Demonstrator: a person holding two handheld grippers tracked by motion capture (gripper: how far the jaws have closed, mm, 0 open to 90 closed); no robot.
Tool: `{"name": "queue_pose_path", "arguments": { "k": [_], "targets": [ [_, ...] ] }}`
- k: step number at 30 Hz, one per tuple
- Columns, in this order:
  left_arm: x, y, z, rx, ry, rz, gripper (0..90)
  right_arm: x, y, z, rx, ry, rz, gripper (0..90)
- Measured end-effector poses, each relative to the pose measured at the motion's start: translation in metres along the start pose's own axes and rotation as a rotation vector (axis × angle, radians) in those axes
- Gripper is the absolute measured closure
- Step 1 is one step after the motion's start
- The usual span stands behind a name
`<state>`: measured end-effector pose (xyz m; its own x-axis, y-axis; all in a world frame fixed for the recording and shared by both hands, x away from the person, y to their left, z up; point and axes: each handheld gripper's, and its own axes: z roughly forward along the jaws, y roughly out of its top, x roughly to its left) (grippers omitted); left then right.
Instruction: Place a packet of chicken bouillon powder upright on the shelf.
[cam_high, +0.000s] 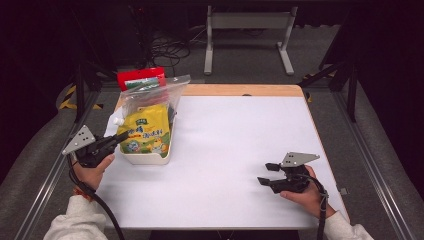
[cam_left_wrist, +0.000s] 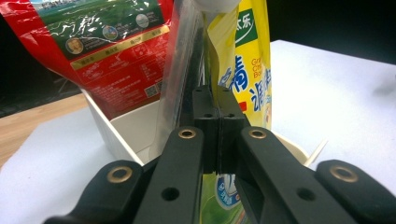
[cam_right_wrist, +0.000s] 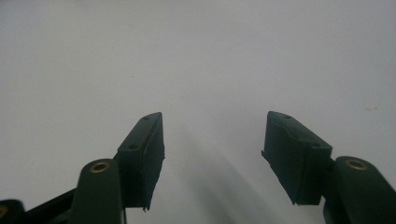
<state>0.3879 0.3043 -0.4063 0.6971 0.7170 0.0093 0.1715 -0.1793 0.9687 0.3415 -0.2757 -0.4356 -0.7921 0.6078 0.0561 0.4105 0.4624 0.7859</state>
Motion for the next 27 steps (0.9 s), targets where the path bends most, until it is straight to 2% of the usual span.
{"name": "queue_pose_path", "arguments": {
  "k": [6, 15, 18, 20, 21, 22, 24, 26, 27],
  "targets": [
    [-0.003, 0.0, -0.001, 0.001, 0.01, -0.004, 88.0, 0.0, 0.001, -0.001, 0.005, -0.016, -0.012, 37.9],
    [-0.012, 0.008, -0.006, 0.0, 0.062, -0.014, 79.3, 0.0, 0.002, -0.003, 0.007, -0.027, -0.022, 37.9],
    [-0.016, 0.011, -0.009, -0.004, 0.079, -0.001, 75.6, 0.001, 0.002, -0.003, 0.005, -0.03, -0.025, 37.9],
    [-0.02, 0.015, -0.013, -0.003, 0.085, -0.004, 69.2, 0.002, 0.003, -0.004, -0.001, -0.045, -0.039, 38.0],
    [-0.023, 0.019, -0.018, -0.018, 0.104, 0.003, 68.3, 0.003, 0.003, -0.005, -0.003, -0.049, -0.043, 38.0],
    [-0.025, 0.021, -0.021, -0.037, 0.104, -0.011, 67.4, 0.004, 0.004, -0.005, -0.004, -0.051, -0.044, 37.8],
    [-0.027, 0.023, -0.025, -0.052, 0.113, -0.012, 64.6, 0.004, 0.004, -0.006, -0.006, -0.054, -0.049, 37.7],
    [-0.03, 0.025, -0.028, -0.051, 0.136, -0.003, 57.5, 0.005, 0.005, -0.007, -0.01, -0.068, -0.058, 36.2],
    [-0.035, 0.027, -0.03, -0.045, 0.167, 0.008, 53.9, 0.005, 0.005, -0.008, -0.01, -0.073, -0.061, 35.2]
  ]
}}
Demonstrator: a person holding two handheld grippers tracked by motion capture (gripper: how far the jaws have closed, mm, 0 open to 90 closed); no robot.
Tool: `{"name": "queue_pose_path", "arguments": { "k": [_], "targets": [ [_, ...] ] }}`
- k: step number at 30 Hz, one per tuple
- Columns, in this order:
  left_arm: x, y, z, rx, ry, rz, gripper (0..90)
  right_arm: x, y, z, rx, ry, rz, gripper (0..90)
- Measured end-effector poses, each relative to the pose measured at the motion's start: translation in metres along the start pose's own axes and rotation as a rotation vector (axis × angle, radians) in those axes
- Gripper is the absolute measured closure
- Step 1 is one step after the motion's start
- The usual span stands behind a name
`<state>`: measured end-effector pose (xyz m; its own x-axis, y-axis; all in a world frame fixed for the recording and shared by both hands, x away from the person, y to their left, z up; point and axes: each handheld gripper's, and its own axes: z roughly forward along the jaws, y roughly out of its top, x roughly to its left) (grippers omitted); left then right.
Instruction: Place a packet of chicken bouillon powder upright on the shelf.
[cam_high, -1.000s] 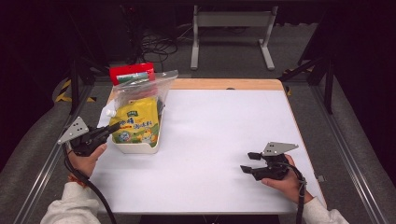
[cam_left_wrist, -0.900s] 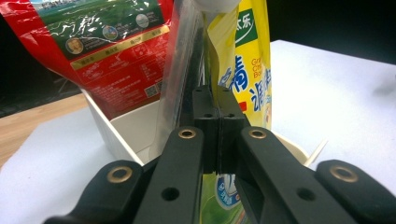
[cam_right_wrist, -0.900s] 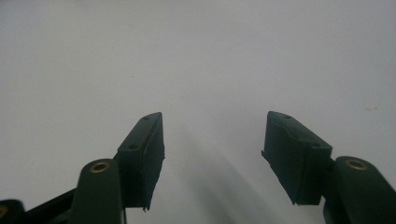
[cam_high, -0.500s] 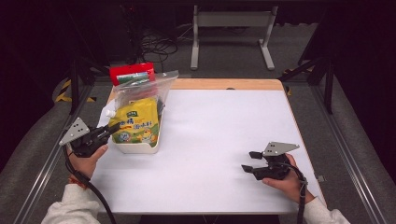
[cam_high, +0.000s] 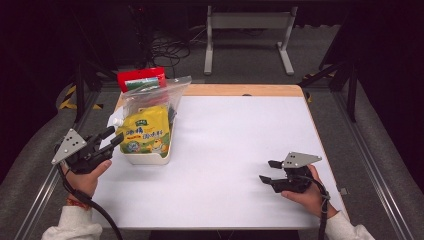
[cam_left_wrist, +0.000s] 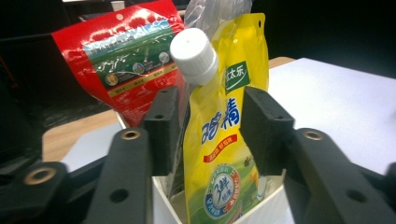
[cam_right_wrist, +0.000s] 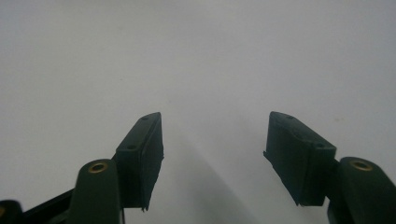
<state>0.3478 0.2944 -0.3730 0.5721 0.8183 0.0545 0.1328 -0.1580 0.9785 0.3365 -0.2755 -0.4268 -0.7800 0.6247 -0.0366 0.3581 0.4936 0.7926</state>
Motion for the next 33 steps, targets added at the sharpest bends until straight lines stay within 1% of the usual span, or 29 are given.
{"name": "queue_pose_path", "arguments": {
  "k": [1, 2, 3, 4, 6, 7, 9, 10, 11, 12, 13, 14, 15, 16, 17, 19, 20, 21, 23, 24, 25, 27, 28, 29, 30, 31, 33],
  "targets": [
    [-0.002, 0.0, 0.0, 0.006, 0.016, 0.002, 47.7, 0.0, 0.0, 0.0, 0.002, -0.008, -0.002, 34.3],
    [-0.003, 0.0, -0.001, 0.019, 0.018, 0.007, 45.8, 0.0, 0.0, 0.0, 0.005, -0.015, -0.001, 33.5],
    [-0.003, 0.0, -0.001, 0.019, 0.018, 0.007, 43.4, 0.0, 0.0, 0.0, 0.007, -0.014, 0.001, 32.8],
    [-0.005, -0.002, -0.002, 0.019, 0.007, 0.016, 40.0, 0.0, 0.0, 0.0, 0.01, -0.014, -0.001, 32.3],
    [-0.007, -0.005, -0.003, 0.036, 0.014, 0.022, 34.1, 0.0, 0.0, 0.001, 0.016, -0.026, -0.01, 30.8],
    [-0.008, -0.006, -0.004, 0.041, 0.016, 0.018, 30.4, 0.001, 0.0, 0.001, 0.018, -0.029, -0.013, 30.4],
    [-0.011, -0.009, -0.007, 0.053, 0.027, 0.01, 26.8, 0.001, 0.0, 0.0, 0.017, -0.035, -0.016, 28.7],
    [-0.014, -0.012, -0.008, 0.05, 0.017, -0.008, 23.1, 0.001, 0.001, 0.0, 0.02, -0.04, -0.02, 27.8],
    [-0.014, -0.012, -0.008, 0.05, 0.017, -0.008, 19.8, 0.002, 0.001, 0.0, 0.024, -0.052, -0.028, 25.8],
    [-0.015, -0.014, -0.01, 0.05, 0.003, -0.014, 17.9, 0.002, 0.002, 0.0, 0.027, -0.06, -0.033, 25.0],
    [-0.02, -0.018, -0.012, 0.059, -0.025, -0.022, 15.8, 0.002, 0.002, 0.0, 0.027, -0.063, -0.034, 24.3],
    [-0.022, -0.019, -0.014, 0.069, -0.032, -0.025, 14.5, 0.003, 0.002, 0.0, 0.027, -0.066, -0.037, 23.7],
    [-0.022, -0.019, -0.014, 0.069, -0.032, -0.025, 13.0, 0.003, 0.002, 0.0, 0.027, -0.066, -0.037, 23.7],
    [-0.025, -0.022, -0.015, 0.079, -0.036, -0.021, 10.7, 0.003, 0.002, -0.001, 0.028, -0.077, -0.035, 21.3],
    [-0.027, -0.023, -0.016, 0.081, -0.039, -0.021, 10.7, 0.003, 0.002, -0.001, 0.028, -0.077, -0.035, 21.3],
    [-0.033, -0.027, -0.017, 0.085, -0.048, -0.028, 9.8, 0.003, 0.002, -0.001, 0.031, -0.096, -0.042, 19.9],
    [-0.036, -0.029, -0.017, 0.095, -0.048, -0.029, 9.4, 0.003, 0.002, -0.001, 0.035, -0.1, -0.045, 19.4],
    [-0.04, -0.031, -0.017, 0.112, -0.048, -0.01, 8.9, 0.003, 0.002, -0.001, 0.037, -0.102, -0.048, 18.3],
    [-0.047, -0.033, -0.017, 0.126, -0.053, 0.008, 8.3, 0.004, 0.002, -0.001, 0.04, -0.113, -0.056, 17.3],
    [-0.053, -0.033, -0.016, 0.137, -0.06, 0.027, 8.3, 0.005, 0.002, -0.001, 0.039, -0.115, -0.067, 16.5],
    [-0.053, -0.033, -0.016, 0.137, -0.06, 0.027, 8.3, 0.005, 0.002, -0.002, 0.039, -0.117, -0.07, 16.3],
    [-0.065, -0.035, -0.014, 0.147, -0.092, 0.044, 8.4, 0.006, 0.002, -0.002, 0.04, -0.121, -0.074, 15.5],
    [-0.065, -0.035, -0.014, 0.147, -0.092, 0.044, 8.6, 0.006, 0.002, -0.003, 0.038, -0.121, -0.077, 15.1],
    [-0.069, -0.035, -0.012, 0.16, -0.101, 0.055, 8.6, 0.006, 0.002, -0.003, 0.038, -0.121, -0.077, 15.1],
    [-0.074, -0.035, -0.009, 0.177, -0.109, 0.08, 8.6, 0.006, 0.002, -0.003, 0.037, -0.122, -0.079, 14.9],
    [-0.078, -0.036, -0.007, 0.185, -0.122, 0.087, 8.6, 0.007, 0.001, -0.004, 0.038, -0.121, -0.08, 14.9],
    [-0.085, -0.038, -0.003, 0.197, -0.146, 0.087, 8.7, 0.008, 0.0, -0.007, 0.036, -0.126, -0.08, 14.9]
  ]
}}
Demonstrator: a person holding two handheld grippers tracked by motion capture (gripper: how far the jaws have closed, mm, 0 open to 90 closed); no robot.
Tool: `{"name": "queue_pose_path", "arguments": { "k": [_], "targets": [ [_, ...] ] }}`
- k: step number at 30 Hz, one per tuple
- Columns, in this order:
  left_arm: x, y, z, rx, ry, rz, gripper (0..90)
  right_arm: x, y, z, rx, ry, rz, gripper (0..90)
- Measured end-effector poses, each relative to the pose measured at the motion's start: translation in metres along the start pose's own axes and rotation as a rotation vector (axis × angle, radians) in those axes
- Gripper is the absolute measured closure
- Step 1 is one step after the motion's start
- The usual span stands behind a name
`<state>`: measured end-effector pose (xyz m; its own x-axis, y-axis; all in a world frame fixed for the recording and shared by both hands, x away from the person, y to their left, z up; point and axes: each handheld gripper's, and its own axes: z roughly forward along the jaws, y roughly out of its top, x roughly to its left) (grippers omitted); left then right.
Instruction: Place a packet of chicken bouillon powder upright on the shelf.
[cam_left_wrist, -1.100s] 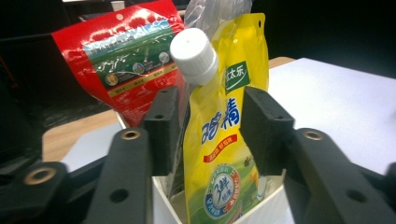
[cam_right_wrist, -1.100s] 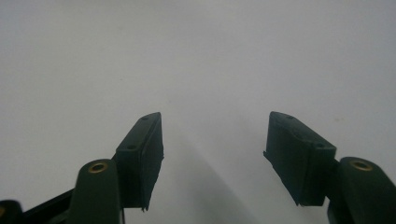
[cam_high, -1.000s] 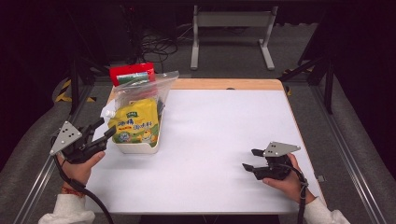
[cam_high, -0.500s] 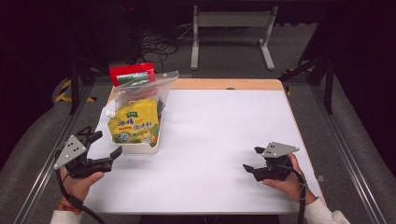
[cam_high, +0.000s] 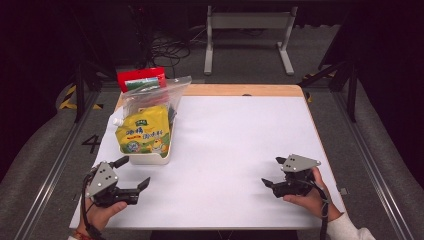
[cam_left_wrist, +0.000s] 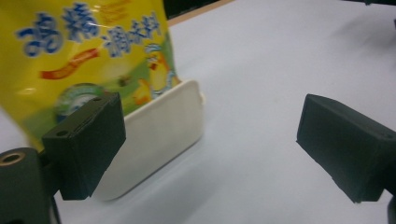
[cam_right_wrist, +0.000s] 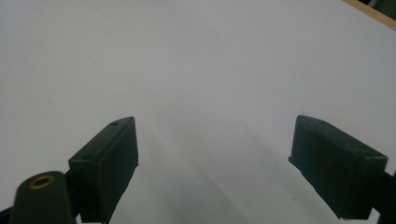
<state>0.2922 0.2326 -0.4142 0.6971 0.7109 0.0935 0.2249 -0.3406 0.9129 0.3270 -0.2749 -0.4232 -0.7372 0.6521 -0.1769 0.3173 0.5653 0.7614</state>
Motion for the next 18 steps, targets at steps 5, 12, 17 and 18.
{"name": "queue_pose_path", "arguments": {
  "k": [5, 12, 17, 18],
  "targets": [
    [-0.013, 0.002, 0.016, 0.043, -0.041, 0.048, 8.6, -0.001, -0.005, -0.006, 0.0, -0.014, 0.002, 14.8],
    [-0.022, 0.003, 0.033, 0.082, -0.079, 0.072, 9.2, 0.002, -0.011, -0.013, 0.0, -0.035, -0.013, 14.8],
    [-0.029, 0.002, 0.044, 0.109, -0.107, 0.096, 8.7, 0.003, -0.015, -0.018, -0.002, -0.046, -0.015, 14.7],
    [-0.03, 0.002, 0.045, 0.106, -0.103, 0.102, 8.7, 0.003, -0.017, -0.019, -0.001, -0.049, -0.015, 14.7]
  ]
}}
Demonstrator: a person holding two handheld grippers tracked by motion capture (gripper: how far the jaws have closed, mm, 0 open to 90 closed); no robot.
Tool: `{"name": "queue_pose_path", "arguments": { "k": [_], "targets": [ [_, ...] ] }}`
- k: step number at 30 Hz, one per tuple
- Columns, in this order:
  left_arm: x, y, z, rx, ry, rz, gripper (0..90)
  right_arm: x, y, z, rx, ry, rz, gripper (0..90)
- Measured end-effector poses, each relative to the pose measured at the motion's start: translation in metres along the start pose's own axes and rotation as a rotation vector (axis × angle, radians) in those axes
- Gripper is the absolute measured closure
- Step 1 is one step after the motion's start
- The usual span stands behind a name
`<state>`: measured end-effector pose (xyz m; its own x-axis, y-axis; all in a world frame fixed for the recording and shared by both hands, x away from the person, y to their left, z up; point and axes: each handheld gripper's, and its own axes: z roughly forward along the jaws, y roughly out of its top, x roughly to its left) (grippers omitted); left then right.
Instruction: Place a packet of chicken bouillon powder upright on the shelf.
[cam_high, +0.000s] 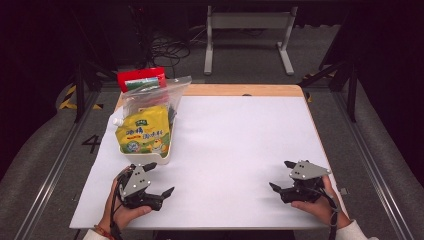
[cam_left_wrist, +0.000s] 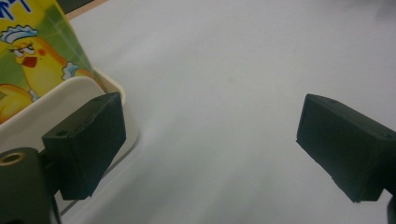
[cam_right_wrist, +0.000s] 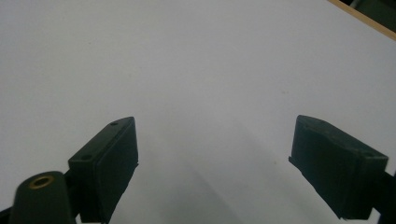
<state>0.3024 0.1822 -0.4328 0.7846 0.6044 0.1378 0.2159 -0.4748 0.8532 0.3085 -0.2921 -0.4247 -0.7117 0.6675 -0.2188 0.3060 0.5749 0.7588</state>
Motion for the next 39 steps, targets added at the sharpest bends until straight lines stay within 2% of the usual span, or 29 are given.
{"name": "queue_pose_path", "arguments": {
  "k": [5, 11, 15, 18, 22, 26, 29, 34, 39],
  "targets": [
    [0.0, -0.001, 0.011, 0.02, -0.03, -0.023, 7.6, 0.0, -0.009, -0.008, 0.0, -0.021, 0.0, 14.4],
    [-0.004, -0.002, 0.022, 0.042, -0.043, -0.021, 7.2, 0.0, -0.018, -0.013, 0.014, -0.04, -0.002, 13.9],
    [-0.007, -0.002, 0.028, 0.049, -0.067, -0.032, 7.1, 0.002, -0.025, -0.016, 0.023, -0.055, -0.012, 13.7],
    [-0.008, 0.0, 0.031, 0.05, -0.086, -0.027, 7.0, 0.001, -0.033, -0.02, 0.029, -0.067, -0.01, 13.6],
    [-0.008, 0.003, 0.039, 0.08, -0.105, -0.012, 7.0, 0.001, -0.041, -0.024, 0.039, -0.095, -0.002, 13.6],
    [-0.007, 0.003, 0.043, 0.09, -0.109, -0.002, 7.0, 0.002, -0.045, -0.028, 0.044, -0.117, -0.01, 13.6],
    [-0.005, 0.003, 0.044, 0.09, -0.108, -0.007, 6.9, 0.0, -0.046, -0.03, 0.034, -0.124, 0.003, 13.6],
    [-0.004, 0.005, 0.043, 0.081, -0.1, -0.019, 7.4, -0.001, -0.047, -0.031, 0.023, -0.117, 0.011, 13.6],
    [-0.003, 0.004, 0.043, 0.084, -0.105, -0.012, 7.2, 0.0, -0.046, -0.03, 0.026, -0.118, 0.0, 13.6]
  ]
}}
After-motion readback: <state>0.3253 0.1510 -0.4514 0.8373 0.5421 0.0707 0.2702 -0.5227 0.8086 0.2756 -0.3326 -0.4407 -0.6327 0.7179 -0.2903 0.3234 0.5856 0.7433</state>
